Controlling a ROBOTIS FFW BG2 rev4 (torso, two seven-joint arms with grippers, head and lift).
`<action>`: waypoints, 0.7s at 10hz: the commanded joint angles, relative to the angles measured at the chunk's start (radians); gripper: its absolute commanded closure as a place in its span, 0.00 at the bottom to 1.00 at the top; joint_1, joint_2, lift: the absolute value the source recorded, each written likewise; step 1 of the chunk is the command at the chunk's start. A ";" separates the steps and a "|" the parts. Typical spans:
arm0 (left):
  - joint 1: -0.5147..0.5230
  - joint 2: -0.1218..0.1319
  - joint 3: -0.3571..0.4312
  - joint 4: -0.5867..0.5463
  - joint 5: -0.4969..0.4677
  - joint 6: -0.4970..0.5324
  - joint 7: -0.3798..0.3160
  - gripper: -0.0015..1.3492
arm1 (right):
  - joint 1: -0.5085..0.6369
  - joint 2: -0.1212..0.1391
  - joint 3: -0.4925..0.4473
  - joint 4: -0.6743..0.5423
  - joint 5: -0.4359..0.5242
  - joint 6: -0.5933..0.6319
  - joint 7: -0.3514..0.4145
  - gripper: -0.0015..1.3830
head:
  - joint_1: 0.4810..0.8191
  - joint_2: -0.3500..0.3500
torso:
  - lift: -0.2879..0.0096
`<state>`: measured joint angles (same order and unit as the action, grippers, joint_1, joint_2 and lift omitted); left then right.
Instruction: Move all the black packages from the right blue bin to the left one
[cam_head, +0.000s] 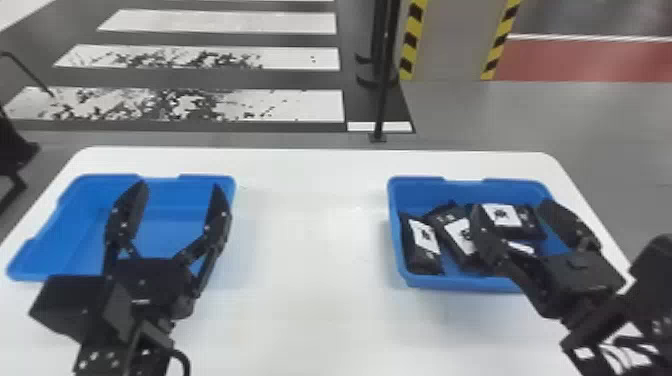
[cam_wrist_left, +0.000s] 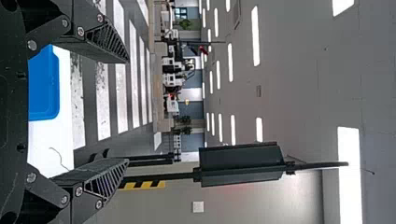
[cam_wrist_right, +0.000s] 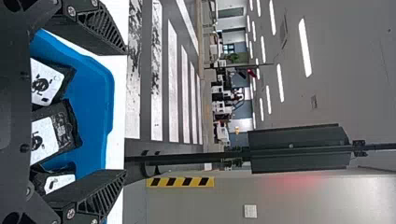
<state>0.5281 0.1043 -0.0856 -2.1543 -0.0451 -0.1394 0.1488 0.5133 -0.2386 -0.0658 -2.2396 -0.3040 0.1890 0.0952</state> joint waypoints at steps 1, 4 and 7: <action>-0.003 0.000 0.000 0.001 -0.001 -0.006 0.000 0.24 | -0.003 -0.001 0.000 0.000 -0.001 0.000 0.000 0.09 | 0.63 0.47 | 0.36; -0.005 0.000 0.000 0.001 -0.001 -0.003 0.000 0.25 | -0.005 -0.002 0.000 0.000 -0.001 0.000 0.000 0.09 | 0.63 0.47 | 0.36; -0.003 0.000 0.000 0.001 -0.001 -0.006 0.000 0.25 | -0.020 -0.004 -0.002 -0.017 -0.025 0.110 0.000 0.09 | 0.63 0.47 | 0.36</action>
<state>0.5236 0.1043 -0.0858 -2.1536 -0.0459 -0.1440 0.1488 0.4993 -0.2417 -0.0671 -2.2507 -0.3194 0.2570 0.0950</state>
